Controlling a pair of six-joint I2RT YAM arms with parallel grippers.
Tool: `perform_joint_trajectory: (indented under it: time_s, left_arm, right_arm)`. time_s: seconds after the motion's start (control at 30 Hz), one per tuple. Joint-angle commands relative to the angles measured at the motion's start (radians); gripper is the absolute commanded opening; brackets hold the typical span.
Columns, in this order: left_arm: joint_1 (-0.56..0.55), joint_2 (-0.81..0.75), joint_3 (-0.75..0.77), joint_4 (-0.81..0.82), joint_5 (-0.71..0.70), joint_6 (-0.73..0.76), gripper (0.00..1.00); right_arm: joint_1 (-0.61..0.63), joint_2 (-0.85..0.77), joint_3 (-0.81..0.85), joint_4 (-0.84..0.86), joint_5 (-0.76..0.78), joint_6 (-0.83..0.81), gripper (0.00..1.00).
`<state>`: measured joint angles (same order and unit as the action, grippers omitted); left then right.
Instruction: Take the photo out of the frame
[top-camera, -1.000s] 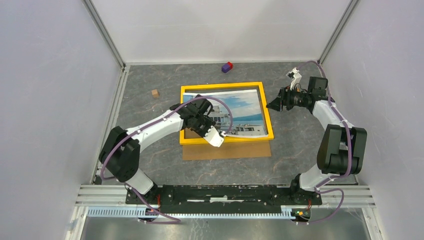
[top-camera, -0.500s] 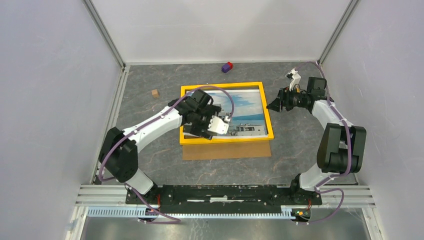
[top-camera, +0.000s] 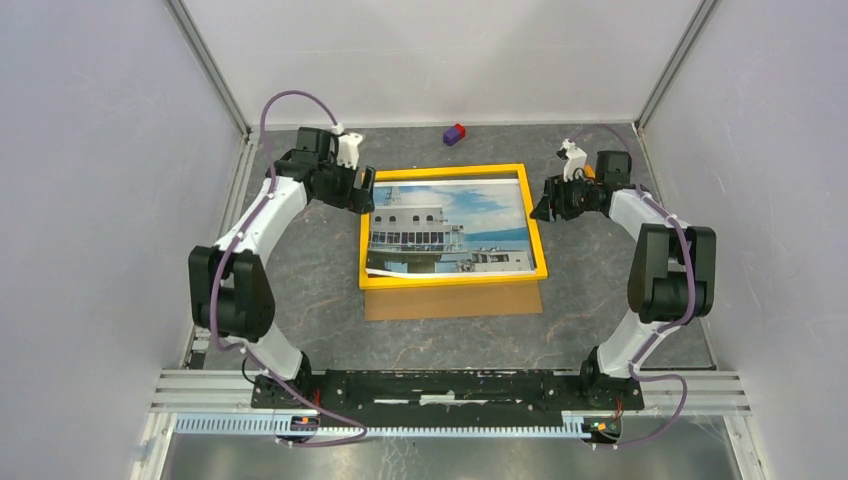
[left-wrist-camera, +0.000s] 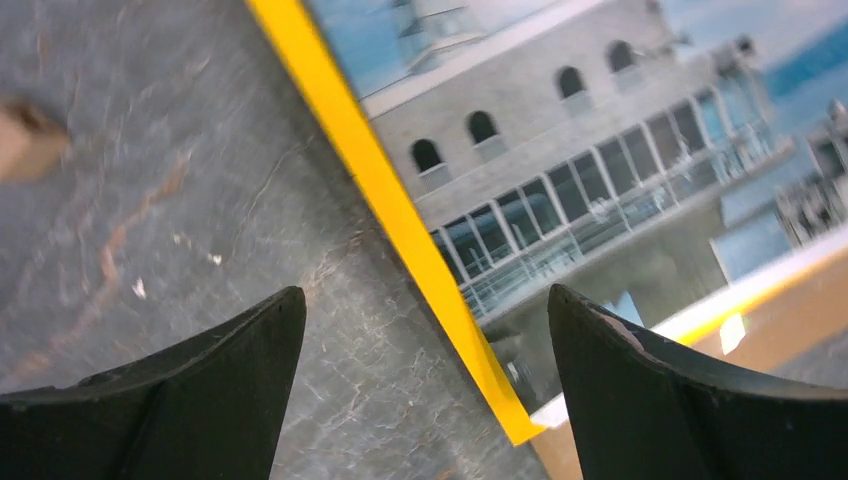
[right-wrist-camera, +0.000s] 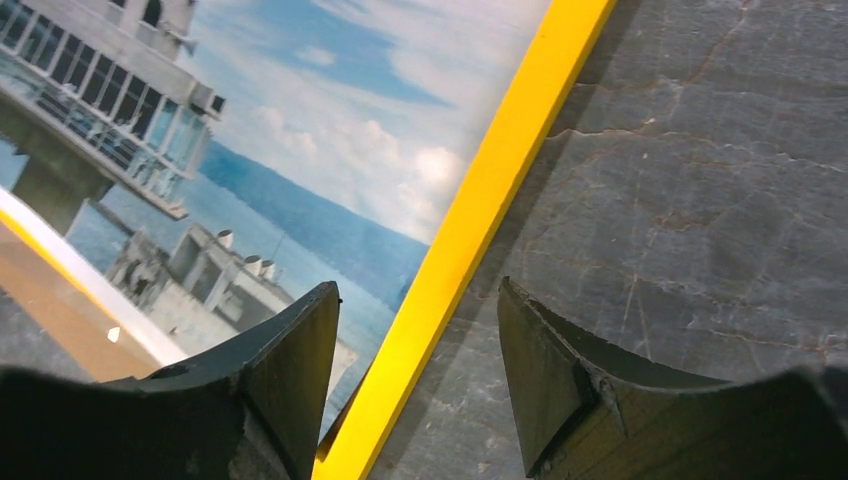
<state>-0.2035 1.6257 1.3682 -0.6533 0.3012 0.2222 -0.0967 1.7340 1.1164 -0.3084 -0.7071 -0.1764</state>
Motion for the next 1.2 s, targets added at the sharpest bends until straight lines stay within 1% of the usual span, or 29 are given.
perform_joint_trajectory:
  time_s: [0.0, 0.03, 0.1, 0.2, 0.27, 0.43, 0.6, 0.63, 0.77, 0.9, 1.0, 1.03, 1.17]
  left_arm:
    - [0.042, 0.042, -0.043, 0.147, -0.094, -0.339, 0.94]
    - [0.044, 0.050, -0.054, 0.178, -0.106, -0.340, 0.94]
    - [0.044, 0.070, -0.070, 0.228, -0.138, -0.340, 0.90]
    - [0.044, 0.142, -0.037, 0.229, -0.183, -0.338, 0.86]
    - [0.044, 0.184, -0.012, 0.230, -0.182, -0.330, 0.83]
    - [0.043, 0.270, 0.022, 0.253, -0.166, -0.331, 0.73]
    - [0.040, 0.321, 0.034, 0.269, -0.169, -0.328, 0.70]
    - [0.038, 0.324, 0.032, 0.270, -0.169, -0.327, 0.70]
    - [0.034, 0.316, 0.013, 0.272, -0.160, -0.319, 0.63]
    - [0.033, 0.299, -0.013, 0.273, -0.149, -0.309, 0.54]
    - [0.033, 0.279, -0.037, 0.272, -0.146, -0.304, 0.53]
    - [0.033, 0.268, -0.044, 0.272, -0.145, -0.307, 0.53]
    - [0.032, 0.219, -0.081, 0.272, -0.121, -0.313, 0.47]
  right_arm:
    - [0.025, 0.044, 0.064, 0.043, 0.094, 0.006, 0.65]
    - [0.032, 0.056, 0.074, 0.043, 0.103, 0.007, 0.64]
    - [0.044, 0.081, 0.096, 0.043, 0.123, 0.005, 0.64]
    - [0.059, 0.124, 0.135, 0.044, 0.163, 0.000, 0.64]
    - [0.067, 0.153, 0.164, 0.035, 0.175, -0.002, 0.63]
    - [0.082, 0.197, 0.196, 0.022, 0.198, -0.009, 0.62]
    - [0.089, 0.221, 0.204, 0.009, 0.213, -0.019, 0.62]
    - [0.090, 0.227, 0.206, 0.006, 0.213, -0.022, 0.62]
    - [0.092, 0.246, 0.211, -0.011, 0.212, -0.030, 0.59]
    - [0.092, 0.244, 0.200, -0.016, 0.195, -0.031, 0.52]
    - [0.091, 0.235, 0.191, -0.030, 0.180, -0.035, 0.47]
    - [0.117, 0.227, 0.184, -0.033, 0.178, -0.035, 0.47]
    - [0.118, 0.184, 0.148, -0.030, 0.160, -0.035, 0.42]
